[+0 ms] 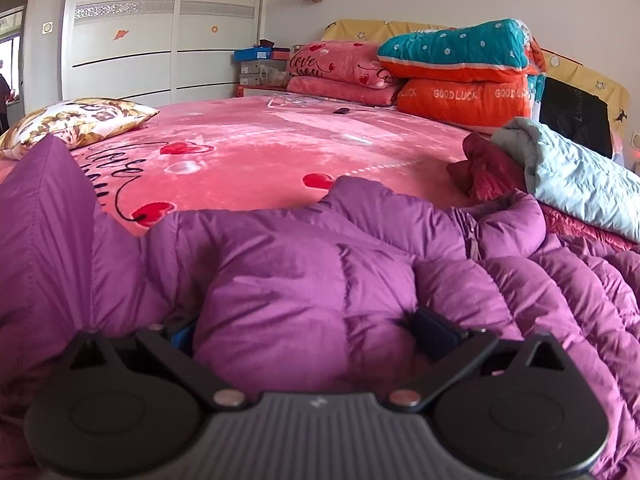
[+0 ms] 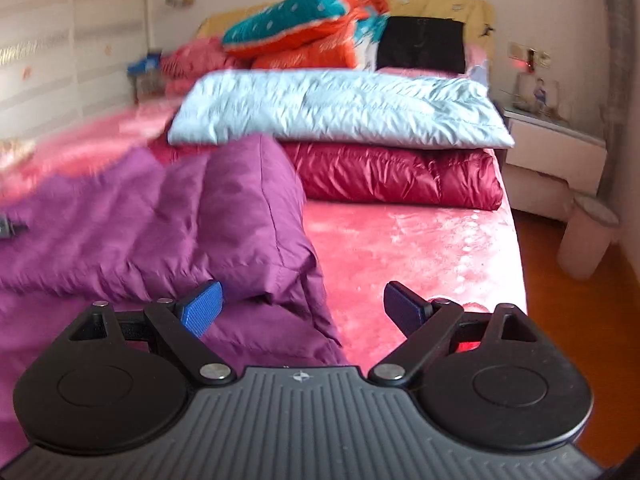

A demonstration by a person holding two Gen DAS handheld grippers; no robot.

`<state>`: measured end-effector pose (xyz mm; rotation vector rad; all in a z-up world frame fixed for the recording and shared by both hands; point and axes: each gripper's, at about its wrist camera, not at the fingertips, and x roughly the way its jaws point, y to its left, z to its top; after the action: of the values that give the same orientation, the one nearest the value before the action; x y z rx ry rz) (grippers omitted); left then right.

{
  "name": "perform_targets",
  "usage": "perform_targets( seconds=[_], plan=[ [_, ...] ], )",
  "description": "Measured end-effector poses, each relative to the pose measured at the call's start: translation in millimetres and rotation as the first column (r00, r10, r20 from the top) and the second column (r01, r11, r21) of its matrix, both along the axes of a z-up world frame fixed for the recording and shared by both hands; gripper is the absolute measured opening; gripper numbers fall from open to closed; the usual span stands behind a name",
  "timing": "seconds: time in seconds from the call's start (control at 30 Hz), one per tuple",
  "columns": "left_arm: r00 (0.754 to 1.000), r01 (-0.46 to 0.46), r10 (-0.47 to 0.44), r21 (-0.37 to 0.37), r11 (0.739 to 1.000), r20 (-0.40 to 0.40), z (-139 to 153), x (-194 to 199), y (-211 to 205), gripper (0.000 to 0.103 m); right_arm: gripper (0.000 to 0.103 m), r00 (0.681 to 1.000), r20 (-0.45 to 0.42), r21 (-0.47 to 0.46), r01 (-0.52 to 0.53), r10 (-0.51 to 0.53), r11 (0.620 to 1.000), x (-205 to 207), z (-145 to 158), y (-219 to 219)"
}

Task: Fold large clothes

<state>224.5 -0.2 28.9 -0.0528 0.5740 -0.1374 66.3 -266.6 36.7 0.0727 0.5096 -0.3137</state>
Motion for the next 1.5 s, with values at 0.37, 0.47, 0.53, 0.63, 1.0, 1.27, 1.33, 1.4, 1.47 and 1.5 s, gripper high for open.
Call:
perform_targets(
  seconds=[0.37, 0.47, 0.53, 0.63, 1.0, 1.27, 1.33, 1.4, 1.47, 1.5],
  plan=[
    [0.999, 0.048, -0.049, 0.064, 0.997, 0.009, 13.9, -33.3, -6.4, 0.101, 0.103, 0.997, -0.066, -0.012, 0.026, -0.027, 1.000, 17.0, -9.9, -5.8],
    [0.999, 0.051, -0.051, 0.041, 0.998, -0.006, 23.6, -52.1, -2.4, 0.101, 0.103, 0.996, -0.037, -0.016, 0.076, -0.077, 0.997, 28.3, -3.6, -13.8],
    [0.998, 0.068, -0.068, 0.024, 0.997, -0.011, 29.7, -67.1, 0.1, 0.101, 0.103, 0.996, -0.024, 0.016, 0.090, -0.089, 0.996, 34.5, -2.7, -21.8],
    [0.996, 0.088, -0.088, 0.003, 0.996, -0.029, 35.4, -84.3, 4.5, 0.102, 0.103, 0.997, -0.015, 0.047, 0.074, -0.073, 0.996, 44.0, -7.5, -27.2],
    [0.988, -0.046, 0.039, -0.043, 0.998, -0.148, 21.9, -85.5, 15.5, 0.102, 0.103, 0.999, -0.002, 0.076, 0.051, -0.051, 0.996, 55.6, -16.7, -29.8],
    [0.985, -0.058, 0.038, -0.113, 0.992, -0.169, 28.0, -45.0, 13.4, 0.052, 0.103, 0.999, 0.005, 0.085, 0.049, -0.049, 0.995, 53.3, -18.6, -28.7],
    [0.987, -0.035, 0.018, -0.107, 0.994, -0.161, 33.8, -39.3, 9.3, 0.033, 0.103, 0.999, 0.006, 0.086, 0.041, -0.042, 0.995, 55.0, -18.7, -28.7],
    [0.993, -0.023, 0.016, -0.058, 0.998, -0.119, 41.4, -38.7, 6.2, 0.028, 0.103, 0.999, 0.005, 0.089, 0.039, -0.040, 0.995, 55.4, -18.8, -29.0],
    [0.996, -0.033, 0.033, 0.000, 0.999, -0.080, 45.9, -39.1, 8.6, 0.026, 0.103, 0.999, 0.002, 0.093, 0.033, -0.033, 0.995, 55.6, -18.6, -29.9],
    [0.996, -0.052, 0.052, 0.015, 0.999, -0.072, 47.3, -38.6, 13.7, 0.026, 0.103, 1.000, 0.001, 0.096, 0.029, -0.029, 0.995, 55.6, -18.5, -30.3]
  ],
)
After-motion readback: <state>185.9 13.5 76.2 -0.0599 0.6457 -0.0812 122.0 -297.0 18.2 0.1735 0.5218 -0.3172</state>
